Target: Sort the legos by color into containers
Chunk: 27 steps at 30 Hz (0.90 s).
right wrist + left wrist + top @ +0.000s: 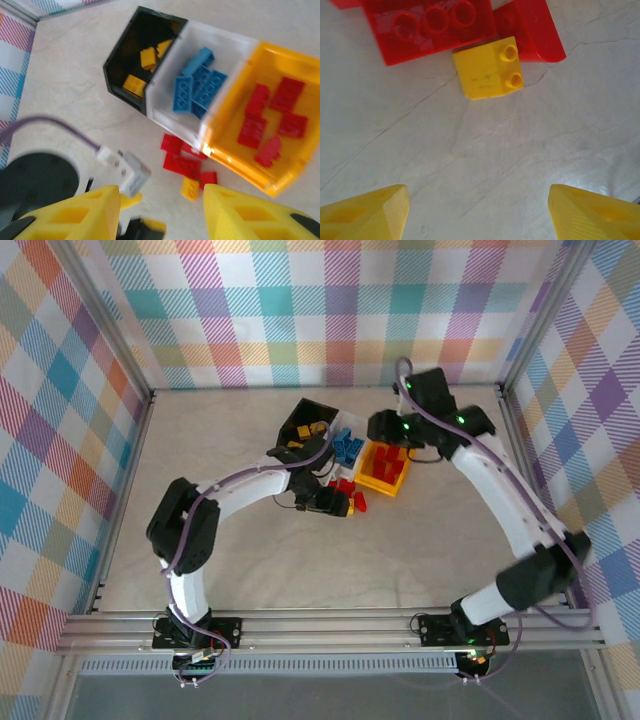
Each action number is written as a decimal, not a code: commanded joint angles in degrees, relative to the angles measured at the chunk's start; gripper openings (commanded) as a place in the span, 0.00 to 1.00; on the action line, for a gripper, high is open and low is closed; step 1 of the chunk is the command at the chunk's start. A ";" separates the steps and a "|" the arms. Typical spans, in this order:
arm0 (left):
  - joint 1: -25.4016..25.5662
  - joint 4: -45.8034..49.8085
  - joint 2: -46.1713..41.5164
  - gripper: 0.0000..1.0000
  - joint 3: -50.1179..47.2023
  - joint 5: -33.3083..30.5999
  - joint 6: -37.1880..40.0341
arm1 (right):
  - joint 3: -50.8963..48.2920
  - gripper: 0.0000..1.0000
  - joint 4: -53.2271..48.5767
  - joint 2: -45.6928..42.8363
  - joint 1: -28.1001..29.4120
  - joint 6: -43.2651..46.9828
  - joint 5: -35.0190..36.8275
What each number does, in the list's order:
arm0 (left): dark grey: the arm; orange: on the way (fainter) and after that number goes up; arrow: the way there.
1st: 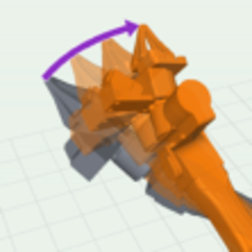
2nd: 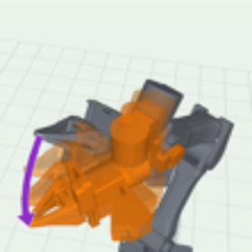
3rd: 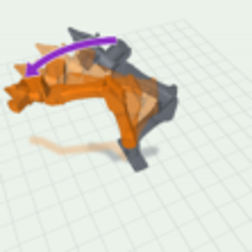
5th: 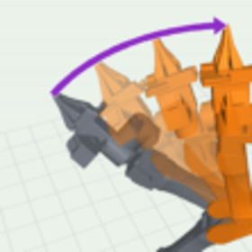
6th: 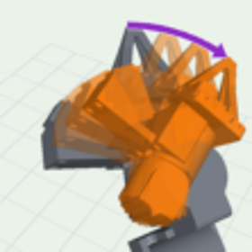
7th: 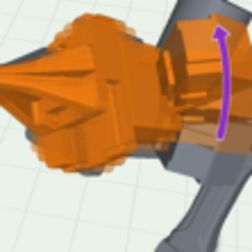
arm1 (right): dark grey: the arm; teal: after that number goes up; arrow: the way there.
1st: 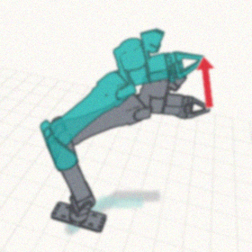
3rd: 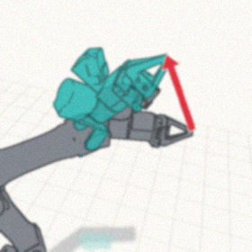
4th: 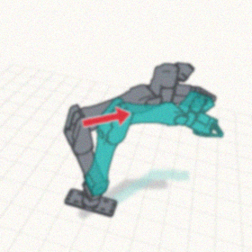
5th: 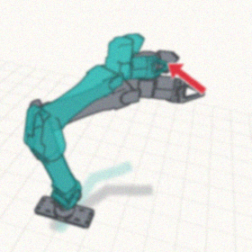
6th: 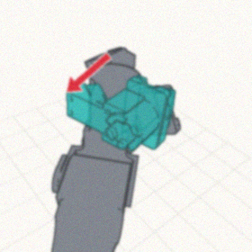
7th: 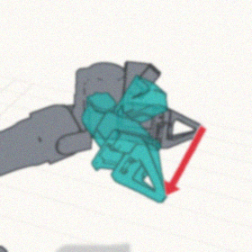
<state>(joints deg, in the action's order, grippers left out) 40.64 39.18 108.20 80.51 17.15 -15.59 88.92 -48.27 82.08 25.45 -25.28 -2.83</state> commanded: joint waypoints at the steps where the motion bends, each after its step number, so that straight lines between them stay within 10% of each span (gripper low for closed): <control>1: 0.96 -0.01 3.24 0.74 3.69 0.94 1.16 | -9.17 0.47 -3.58 -4.54 0.49 -3.46 1.69; 27: 3.30 2.66 17.79 0.68 16.33 -3.53 0.75 | -24.68 0.47 -3.04 -15.90 0.29 -8.57 0.01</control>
<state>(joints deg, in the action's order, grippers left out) 42.81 42.48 124.09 94.94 14.15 -15.22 64.58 -51.09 66.92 25.63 -33.85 -2.17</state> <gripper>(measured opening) 0.686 0.474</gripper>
